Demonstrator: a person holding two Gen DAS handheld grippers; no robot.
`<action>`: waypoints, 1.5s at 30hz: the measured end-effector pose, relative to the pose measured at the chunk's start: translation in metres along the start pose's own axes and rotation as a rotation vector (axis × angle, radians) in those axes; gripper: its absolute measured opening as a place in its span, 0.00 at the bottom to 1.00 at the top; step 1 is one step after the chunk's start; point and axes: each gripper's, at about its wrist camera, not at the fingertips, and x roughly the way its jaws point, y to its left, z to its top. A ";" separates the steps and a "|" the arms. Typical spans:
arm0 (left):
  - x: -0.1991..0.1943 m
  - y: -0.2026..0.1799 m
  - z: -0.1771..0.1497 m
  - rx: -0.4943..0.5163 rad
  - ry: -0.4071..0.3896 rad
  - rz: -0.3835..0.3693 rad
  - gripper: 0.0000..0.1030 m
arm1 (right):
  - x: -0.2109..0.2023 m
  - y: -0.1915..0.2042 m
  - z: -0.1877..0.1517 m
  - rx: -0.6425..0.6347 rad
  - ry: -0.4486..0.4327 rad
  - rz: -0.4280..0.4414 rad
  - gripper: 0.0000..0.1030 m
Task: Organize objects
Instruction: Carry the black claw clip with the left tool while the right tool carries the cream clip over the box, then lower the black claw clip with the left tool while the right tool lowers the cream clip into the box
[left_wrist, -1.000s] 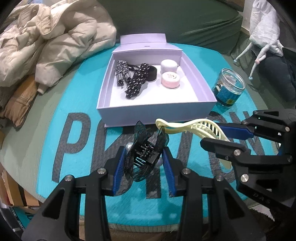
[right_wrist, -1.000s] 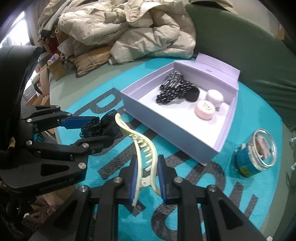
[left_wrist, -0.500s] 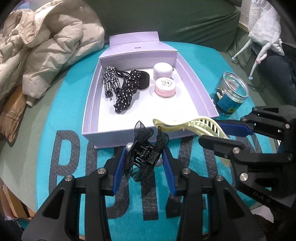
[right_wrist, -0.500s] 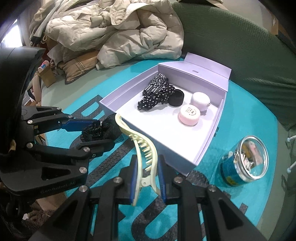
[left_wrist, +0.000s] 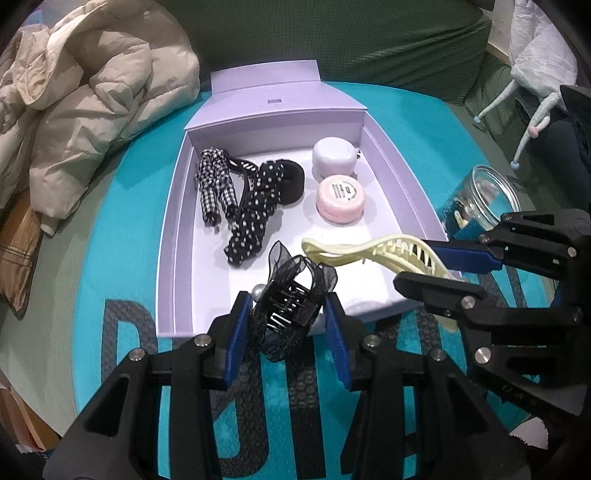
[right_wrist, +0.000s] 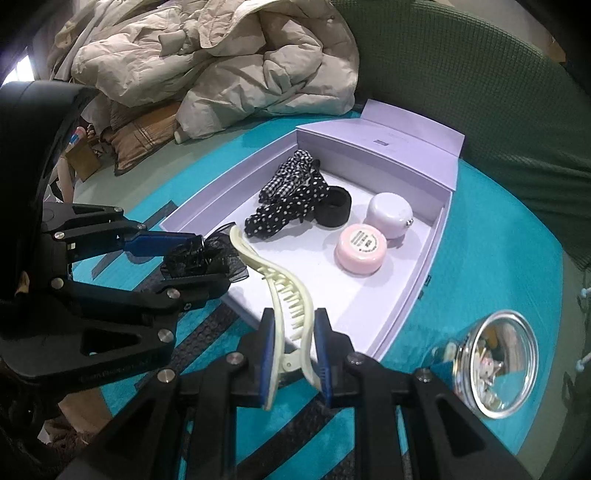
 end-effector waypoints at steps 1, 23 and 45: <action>0.000 0.000 0.000 0.000 0.000 0.001 0.37 | 0.002 -0.002 0.002 0.002 0.001 0.002 0.19; 0.049 0.014 0.032 0.016 0.067 -0.037 0.37 | 0.042 -0.026 0.028 0.041 0.041 0.010 0.19; 0.081 0.016 0.029 0.046 0.135 -0.045 0.37 | 0.068 -0.025 0.025 0.036 0.111 -0.009 0.19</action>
